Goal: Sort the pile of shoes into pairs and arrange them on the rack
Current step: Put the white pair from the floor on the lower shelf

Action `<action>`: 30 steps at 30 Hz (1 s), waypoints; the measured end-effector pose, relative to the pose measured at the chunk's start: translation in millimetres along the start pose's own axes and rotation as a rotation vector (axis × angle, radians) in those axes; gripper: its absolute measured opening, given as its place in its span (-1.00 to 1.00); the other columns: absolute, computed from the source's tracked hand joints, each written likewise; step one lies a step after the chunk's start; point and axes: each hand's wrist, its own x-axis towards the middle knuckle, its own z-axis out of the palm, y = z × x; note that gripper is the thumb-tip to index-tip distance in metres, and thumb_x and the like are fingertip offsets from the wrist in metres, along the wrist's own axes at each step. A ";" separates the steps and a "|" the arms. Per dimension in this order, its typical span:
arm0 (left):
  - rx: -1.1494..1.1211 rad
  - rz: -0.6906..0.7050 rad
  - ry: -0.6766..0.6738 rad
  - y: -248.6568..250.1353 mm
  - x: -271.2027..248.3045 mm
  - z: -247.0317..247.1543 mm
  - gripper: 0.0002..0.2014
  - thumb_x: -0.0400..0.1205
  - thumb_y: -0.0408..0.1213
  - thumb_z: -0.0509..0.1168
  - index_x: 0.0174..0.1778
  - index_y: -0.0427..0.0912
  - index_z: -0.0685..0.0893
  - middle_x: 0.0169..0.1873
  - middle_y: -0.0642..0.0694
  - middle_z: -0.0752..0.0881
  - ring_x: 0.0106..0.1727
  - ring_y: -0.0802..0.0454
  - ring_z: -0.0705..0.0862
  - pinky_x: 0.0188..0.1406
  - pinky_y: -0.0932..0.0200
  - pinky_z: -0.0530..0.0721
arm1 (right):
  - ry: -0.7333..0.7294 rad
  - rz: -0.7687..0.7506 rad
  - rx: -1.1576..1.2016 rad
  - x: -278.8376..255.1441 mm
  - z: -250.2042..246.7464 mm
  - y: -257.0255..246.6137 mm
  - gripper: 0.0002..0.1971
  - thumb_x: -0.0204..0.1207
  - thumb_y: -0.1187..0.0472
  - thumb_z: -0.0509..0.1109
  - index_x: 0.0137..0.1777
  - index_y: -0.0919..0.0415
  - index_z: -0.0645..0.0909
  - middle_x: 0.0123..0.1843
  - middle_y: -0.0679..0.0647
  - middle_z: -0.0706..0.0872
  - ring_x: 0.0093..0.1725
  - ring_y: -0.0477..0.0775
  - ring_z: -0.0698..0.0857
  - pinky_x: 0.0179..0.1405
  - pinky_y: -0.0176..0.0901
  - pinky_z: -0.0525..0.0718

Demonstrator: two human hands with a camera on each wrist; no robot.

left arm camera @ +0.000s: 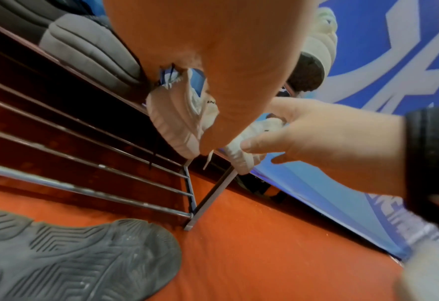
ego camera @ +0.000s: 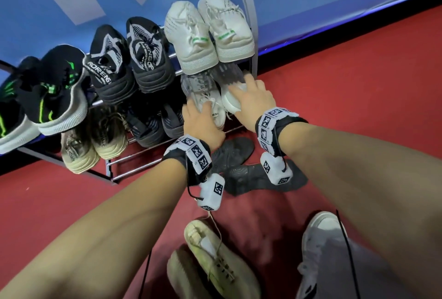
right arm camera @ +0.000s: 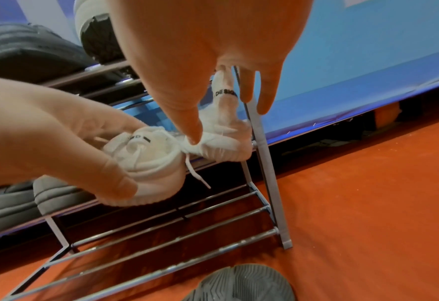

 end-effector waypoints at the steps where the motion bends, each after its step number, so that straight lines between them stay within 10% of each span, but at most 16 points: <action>1: 0.082 0.012 0.010 -1.4 -0.2 1.4 -0.17 0.28 -0.17 0.54 0.50 -0.06 0.39 0.63 -0.33 0.08 0.56 -0.34 0.19 0.54 -0.06 0.33 | 0.015 -0.023 -0.031 -0.5 3.0 -0.5 -0.30 0.41 0.17 0.47 0.54 -0.19 0.35 0.64 0.13 0.17 0.42 0.28 0.36 0.14 0.11 0.54; 11: 0.446 0.135 -0.003 -7.7 11.2 4.6 -0.38 0.44 -0.13 0.39 0.44 -0.08 0.41 0.43 -0.15 0.51 0.56 -0.30 0.28 0.44 -0.30 0.34 | -0.039 -0.082 -0.113 4.4 18.1 -9.3 -0.29 0.39 0.26 0.47 0.54 -0.13 0.36 0.65 0.16 0.19 0.39 0.32 0.38 0.19 0.11 0.50; 30: 0.354 0.066 0.034 -7.5 31.3 16.3 -0.41 0.58 0.06 0.33 0.37 -0.26 0.41 0.51 -0.22 0.46 0.66 -0.23 0.19 0.59 -0.29 0.14 | -0.014 -0.054 -0.029 25.3 -2.8 -7.6 -0.49 0.44 0.48 0.31 0.40 0.19 0.47 0.40 0.23 0.45 0.40 0.32 0.41 0.17 0.10 0.55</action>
